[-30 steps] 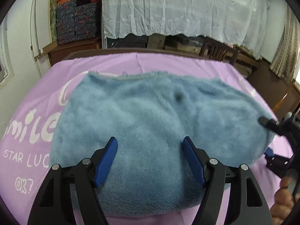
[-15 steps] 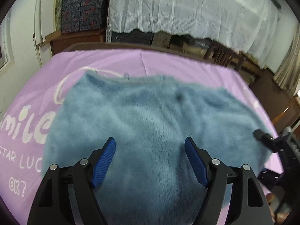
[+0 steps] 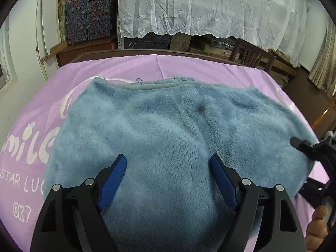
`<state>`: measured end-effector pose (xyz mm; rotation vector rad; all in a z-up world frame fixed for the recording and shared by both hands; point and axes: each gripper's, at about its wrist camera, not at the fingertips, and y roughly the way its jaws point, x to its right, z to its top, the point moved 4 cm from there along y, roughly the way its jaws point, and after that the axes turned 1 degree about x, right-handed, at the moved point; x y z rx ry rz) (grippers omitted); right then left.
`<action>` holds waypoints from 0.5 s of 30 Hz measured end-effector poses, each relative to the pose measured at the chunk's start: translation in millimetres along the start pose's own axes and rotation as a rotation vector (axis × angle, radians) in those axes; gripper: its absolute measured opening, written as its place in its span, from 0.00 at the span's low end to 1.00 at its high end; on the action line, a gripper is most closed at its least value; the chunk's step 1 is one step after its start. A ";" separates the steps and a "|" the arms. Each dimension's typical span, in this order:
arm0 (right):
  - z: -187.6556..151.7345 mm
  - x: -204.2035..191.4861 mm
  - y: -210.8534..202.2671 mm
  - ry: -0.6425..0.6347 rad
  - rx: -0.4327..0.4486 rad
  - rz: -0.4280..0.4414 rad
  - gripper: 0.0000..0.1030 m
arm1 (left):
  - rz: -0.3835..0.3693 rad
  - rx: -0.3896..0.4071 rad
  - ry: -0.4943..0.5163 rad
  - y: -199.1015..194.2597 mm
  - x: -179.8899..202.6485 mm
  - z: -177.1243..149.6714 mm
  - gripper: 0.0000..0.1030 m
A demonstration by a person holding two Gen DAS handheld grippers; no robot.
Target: Fold large clothes
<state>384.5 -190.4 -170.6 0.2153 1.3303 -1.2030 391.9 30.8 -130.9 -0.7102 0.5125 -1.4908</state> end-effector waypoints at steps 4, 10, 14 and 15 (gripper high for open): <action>1.7 10.7 -3.0 0.107 -0.060 0.086 0.40 | -0.022 0.013 -0.027 -9.3 -3.8 4.5 0.79; 0.5 9.9 -2.8 0.096 -0.063 0.073 0.41 | 0.059 -0.009 0.080 9.2 7.4 -4.1 0.83; 0.6 8.5 -2.3 0.082 -0.062 0.072 0.42 | 0.061 -0.009 0.078 10.7 7.0 -5.4 0.84; 1.4 7.8 -1.6 0.078 -0.059 0.072 0.42 | 0.056 -0.011 0.073 10.4 6.1 -5.0 0.84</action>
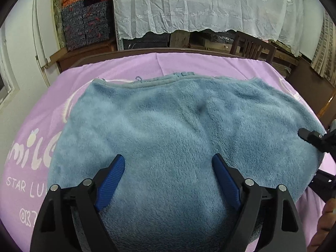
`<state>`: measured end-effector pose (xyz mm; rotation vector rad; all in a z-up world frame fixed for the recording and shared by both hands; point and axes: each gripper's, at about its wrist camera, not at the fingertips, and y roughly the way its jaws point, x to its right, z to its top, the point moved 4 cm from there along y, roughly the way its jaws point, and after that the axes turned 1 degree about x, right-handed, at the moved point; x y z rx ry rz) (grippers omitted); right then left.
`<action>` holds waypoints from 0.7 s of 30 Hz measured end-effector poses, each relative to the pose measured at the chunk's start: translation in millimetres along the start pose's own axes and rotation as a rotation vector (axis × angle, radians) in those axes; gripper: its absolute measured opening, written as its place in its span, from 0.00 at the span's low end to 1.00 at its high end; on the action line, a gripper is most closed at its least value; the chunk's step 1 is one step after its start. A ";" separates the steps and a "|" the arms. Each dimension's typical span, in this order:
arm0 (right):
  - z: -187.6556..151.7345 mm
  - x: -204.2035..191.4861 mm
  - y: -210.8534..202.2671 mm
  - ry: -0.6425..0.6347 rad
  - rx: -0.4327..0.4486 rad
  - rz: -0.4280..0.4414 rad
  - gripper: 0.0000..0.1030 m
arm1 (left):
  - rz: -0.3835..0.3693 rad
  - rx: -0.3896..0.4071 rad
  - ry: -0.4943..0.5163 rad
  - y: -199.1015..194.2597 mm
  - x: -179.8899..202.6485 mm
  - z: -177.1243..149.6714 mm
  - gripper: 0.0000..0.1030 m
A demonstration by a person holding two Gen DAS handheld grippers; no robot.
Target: Fold large clothes
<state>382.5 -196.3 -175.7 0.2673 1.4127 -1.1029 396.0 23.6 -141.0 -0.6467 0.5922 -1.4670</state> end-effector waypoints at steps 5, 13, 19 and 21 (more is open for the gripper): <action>-0.8 0.9 -0.3 -0.010 0.000 0.010 0.42 | -0.066 -0.019 -0.061 -11.6 -12.4 2.8 0.83; -1.2 3.9 -2.4 -0.006 -0.026 0.022 0.42 | -0.029 -0.046 -0.107 -12.8 -36.8 6.1 0.83; -2.3 2.5 -3.6 -0.021 -0.021 0.008 0.40 | 0.041 -0.039 -0.021 -5.1 -26.4 0.6 0.86; -2.9 1.3 -3.3 -0.029 -0.017 0.001 0.39 | -0.020 -0.048 -0.090 -11.0 -37.4 3.8 0.85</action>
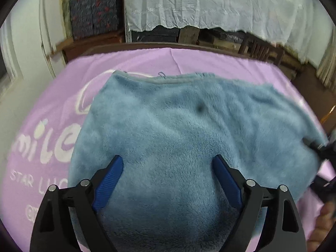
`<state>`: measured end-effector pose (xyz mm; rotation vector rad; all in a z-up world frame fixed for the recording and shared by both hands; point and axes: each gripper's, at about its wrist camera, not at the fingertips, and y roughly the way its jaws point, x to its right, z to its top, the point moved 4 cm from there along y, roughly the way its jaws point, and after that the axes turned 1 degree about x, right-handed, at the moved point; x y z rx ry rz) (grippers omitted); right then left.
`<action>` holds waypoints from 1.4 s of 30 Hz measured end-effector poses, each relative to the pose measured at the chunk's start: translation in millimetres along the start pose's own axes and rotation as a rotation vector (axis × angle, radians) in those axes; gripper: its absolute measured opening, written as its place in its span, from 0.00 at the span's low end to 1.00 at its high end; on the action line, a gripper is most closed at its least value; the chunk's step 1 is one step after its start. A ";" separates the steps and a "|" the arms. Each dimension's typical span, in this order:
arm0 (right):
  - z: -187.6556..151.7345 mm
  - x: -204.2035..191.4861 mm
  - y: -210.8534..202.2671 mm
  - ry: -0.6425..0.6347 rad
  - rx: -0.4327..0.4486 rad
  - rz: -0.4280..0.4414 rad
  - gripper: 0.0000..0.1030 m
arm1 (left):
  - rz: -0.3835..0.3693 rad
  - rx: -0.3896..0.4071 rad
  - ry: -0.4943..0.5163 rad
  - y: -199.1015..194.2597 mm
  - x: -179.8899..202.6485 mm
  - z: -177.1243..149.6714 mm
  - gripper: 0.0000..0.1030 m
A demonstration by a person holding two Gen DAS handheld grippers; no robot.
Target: Fold large clothes
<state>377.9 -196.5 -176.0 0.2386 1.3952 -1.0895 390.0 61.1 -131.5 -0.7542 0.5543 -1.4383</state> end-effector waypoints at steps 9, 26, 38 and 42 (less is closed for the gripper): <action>-1.1 -2.2 -0.9 -0.018 0.001 -0.020 0.39 | 0.019 0.021 -0.070 -29.0 -58.6 9.1 0.85; -6.8 -28.7 -7.1 -0.238 0.104 -0.125 0.37 | -0.028 -0.063 -0.125 6.3 -88.4 -7.6 0.92; -40.8 -112.2 -18.4 -0.524 0.266 -0.225 0.33 | -0.052 0.034 -0.233 -32.2 -133.7 14.8 0.91; -58.6 -146.8 -16.9 -0.615 0.282 -0.234 0.32 | -0.041 0.064 -0.254 -41.1 -147.1 20.0 0.91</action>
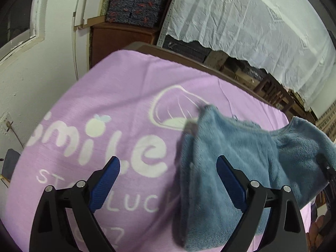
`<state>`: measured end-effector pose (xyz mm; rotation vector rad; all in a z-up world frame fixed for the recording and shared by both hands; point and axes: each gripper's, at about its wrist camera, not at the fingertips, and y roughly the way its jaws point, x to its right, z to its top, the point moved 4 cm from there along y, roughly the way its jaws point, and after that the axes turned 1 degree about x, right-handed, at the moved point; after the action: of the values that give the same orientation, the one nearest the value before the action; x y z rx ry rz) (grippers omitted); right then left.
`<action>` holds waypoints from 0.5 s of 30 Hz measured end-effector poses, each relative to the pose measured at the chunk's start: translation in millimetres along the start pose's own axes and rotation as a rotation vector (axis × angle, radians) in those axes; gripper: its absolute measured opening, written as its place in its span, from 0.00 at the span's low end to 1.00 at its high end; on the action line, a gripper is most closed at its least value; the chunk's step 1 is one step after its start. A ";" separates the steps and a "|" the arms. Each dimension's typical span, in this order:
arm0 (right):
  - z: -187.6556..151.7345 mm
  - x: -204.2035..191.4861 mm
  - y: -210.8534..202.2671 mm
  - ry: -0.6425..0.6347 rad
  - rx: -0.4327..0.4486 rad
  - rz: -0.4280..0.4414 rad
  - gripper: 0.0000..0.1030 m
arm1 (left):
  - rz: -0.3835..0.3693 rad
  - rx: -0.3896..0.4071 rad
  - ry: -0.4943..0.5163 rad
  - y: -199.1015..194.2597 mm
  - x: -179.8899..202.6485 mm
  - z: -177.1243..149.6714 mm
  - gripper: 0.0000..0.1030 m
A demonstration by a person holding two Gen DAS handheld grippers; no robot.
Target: Fold large clothes
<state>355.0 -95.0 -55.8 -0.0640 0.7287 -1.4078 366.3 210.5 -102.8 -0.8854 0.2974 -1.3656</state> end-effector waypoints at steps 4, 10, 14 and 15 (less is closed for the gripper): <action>3.7 -41.4 -8.1 -0.098 0.030 -0.003 0.32 | -0.020 0.009 -0.041 -4.8 -12.2 5.9 0.91; -4.6 -111.2 -18.4 -0.251 0.058 0.037 0.31 | -0.075 -0.002 -0.130 -9.0 -36.1 14.5 0.91; -31.4 -158.2 -18.2 -0.399 0.061 0.053 0.31 | -0.152 -0.013 -0.179 -11.5 -44.7 18.2 0.90; -41.1 -167.9 -16.6 -0.437 0.059 0.057 0.31 | -0.195 -0.023 -0.189 -11.2 -43.7 18.2 0.90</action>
<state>322.6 69.3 -9.5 -0.2933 0.3240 -1.3000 360.3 258.3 -96.2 -1.0769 0.0828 -1.4466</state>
